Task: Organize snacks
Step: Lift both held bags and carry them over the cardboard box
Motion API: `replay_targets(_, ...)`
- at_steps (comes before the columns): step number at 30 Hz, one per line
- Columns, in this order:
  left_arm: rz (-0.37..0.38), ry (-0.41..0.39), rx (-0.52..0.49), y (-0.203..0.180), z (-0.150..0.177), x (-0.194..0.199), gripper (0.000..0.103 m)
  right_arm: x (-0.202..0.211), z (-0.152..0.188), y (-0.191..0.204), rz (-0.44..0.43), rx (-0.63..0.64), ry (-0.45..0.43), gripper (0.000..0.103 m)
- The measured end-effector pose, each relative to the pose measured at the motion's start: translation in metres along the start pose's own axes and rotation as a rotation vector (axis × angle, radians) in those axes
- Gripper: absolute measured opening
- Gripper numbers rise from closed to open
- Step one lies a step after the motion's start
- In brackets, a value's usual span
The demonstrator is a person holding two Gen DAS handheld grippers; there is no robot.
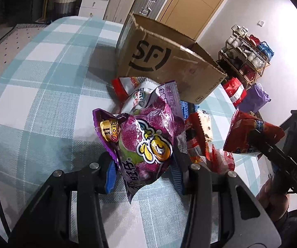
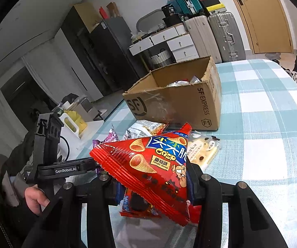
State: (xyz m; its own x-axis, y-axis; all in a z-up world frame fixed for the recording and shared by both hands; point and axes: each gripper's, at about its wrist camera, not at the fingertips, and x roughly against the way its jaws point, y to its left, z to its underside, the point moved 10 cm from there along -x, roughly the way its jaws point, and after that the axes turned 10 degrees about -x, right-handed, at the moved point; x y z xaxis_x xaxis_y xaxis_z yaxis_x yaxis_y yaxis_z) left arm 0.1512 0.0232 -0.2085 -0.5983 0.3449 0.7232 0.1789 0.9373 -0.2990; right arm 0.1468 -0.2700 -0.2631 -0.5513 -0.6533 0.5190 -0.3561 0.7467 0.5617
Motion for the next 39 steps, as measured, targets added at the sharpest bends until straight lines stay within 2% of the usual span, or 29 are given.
replay_targets(10,-0.002,-0.054,-0.026,-0.007,-0.011,0.033,0.041,0.005,-0.009,0.02,-0.01,0.04,-0.016,0.045)
replay_targets(19,0.01,-0.109,-0.035,-0.016,-0.038,0.057,0.041,0.011,-0.03,0.038,-0.02,0.077,-0.049,0.045)
replay_targets(32,0.025,-0.141,-0.147,-0.052,-0.097,0.073,0.041,0.012,-0.081,0.063,-0.03,0.155,-0.094,0.045)
replay_targets(39,0.036,-0.155,-0.161,-0.06,-0.129,0.071,0.041,0.005,-0.111,0.064,-0.028,0.16,-0.113,0.045)
